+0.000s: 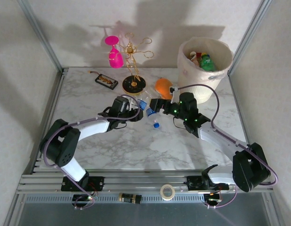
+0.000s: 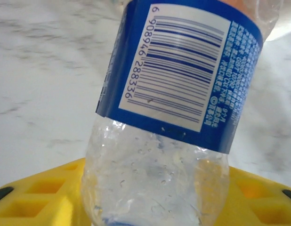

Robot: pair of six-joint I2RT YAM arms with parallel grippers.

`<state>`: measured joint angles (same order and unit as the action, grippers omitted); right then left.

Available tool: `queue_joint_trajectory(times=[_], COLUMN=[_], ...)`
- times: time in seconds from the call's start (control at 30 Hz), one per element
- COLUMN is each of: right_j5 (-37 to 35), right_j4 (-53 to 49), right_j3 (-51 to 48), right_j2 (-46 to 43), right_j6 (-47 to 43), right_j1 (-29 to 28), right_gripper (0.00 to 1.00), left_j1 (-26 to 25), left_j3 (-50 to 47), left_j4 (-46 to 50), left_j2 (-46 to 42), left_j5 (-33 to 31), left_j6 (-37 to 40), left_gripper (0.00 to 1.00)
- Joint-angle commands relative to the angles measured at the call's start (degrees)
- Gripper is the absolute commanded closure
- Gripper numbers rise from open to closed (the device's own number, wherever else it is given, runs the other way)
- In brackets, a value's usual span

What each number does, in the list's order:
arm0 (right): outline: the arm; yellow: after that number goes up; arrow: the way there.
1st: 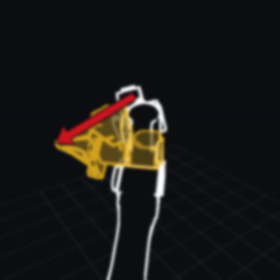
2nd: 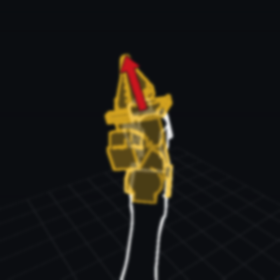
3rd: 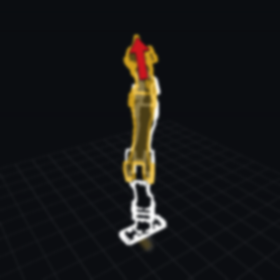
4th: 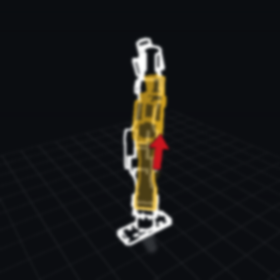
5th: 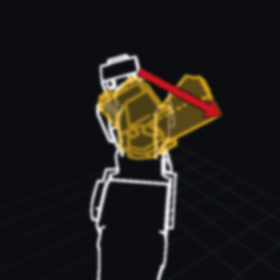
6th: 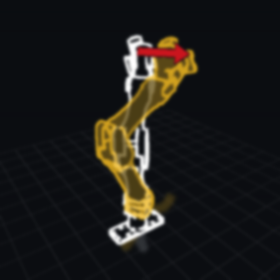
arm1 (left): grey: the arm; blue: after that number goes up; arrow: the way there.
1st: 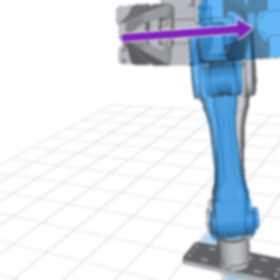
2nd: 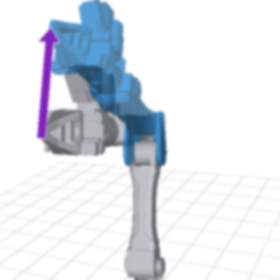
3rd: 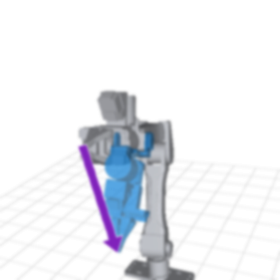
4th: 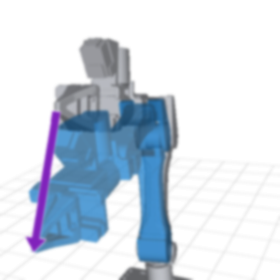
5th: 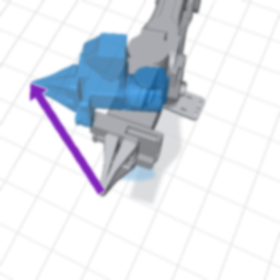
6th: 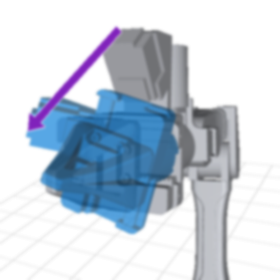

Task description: Put the plastic bottles in the bin

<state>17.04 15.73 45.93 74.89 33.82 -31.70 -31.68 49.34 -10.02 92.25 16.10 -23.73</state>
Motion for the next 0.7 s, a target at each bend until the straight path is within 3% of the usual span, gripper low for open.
queue_joint_trajectory(times=[0.0,0.23,0.43,0.53,0.67], right_j5=[2.7,4.2,7.1,7.7,6.9], right_j4=[4.7,9.2,13.0,13.2,13.4], right_j3=[0.7,-0.5,-1.2,-0.9,-1.4], right_j2=[1.6,3.0,3.5,4.0,3.8], right_j6=[2.5,6.0,8.2,8.4,8.5], right_j1=[-0.6,-0.6,-0.6,-0.6,-0.6], right_gripper=[0.01,0.01,0.06,0.16,0.36], left_j1=[-2.3,-6.8,-10.1,-11.7,-12.6], left_j3=[-2.2,-7.0,-7.3,-7.2,-7.2], left_j4=[-6.8,-15.2,-15.9,-15.7,-15.8], left_j2=[-4.5,-12.0,-12.2,-12.0,-12.4], left_j5=[0.0,-2.6,-2.5,-3.3,-4.4], left_j6=[-2.7,-2.0,-0.6,0.5,1.0], left_gripper=[0.57,0.56,0.56,0.56,0.55])
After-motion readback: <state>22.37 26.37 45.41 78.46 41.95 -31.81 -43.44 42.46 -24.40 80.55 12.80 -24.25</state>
